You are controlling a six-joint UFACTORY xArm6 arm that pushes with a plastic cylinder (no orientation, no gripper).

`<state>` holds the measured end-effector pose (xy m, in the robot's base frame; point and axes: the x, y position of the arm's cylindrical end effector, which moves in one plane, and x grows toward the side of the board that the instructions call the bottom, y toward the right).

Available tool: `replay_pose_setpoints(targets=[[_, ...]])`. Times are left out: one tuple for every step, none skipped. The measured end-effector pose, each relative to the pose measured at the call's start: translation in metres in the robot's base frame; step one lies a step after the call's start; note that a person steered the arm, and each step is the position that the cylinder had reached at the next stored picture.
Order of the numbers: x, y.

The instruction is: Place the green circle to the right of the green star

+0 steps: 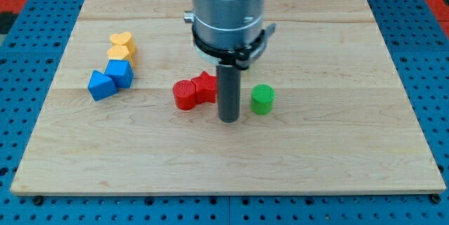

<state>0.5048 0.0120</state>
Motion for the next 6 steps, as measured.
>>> replay_pose_setpoints(targets=[[-0.001,0.034],[-0.024,0.042],[-0.065,0.038],[-0.095,0.038],[-0.114,0.037],[-0.134,0.034]])
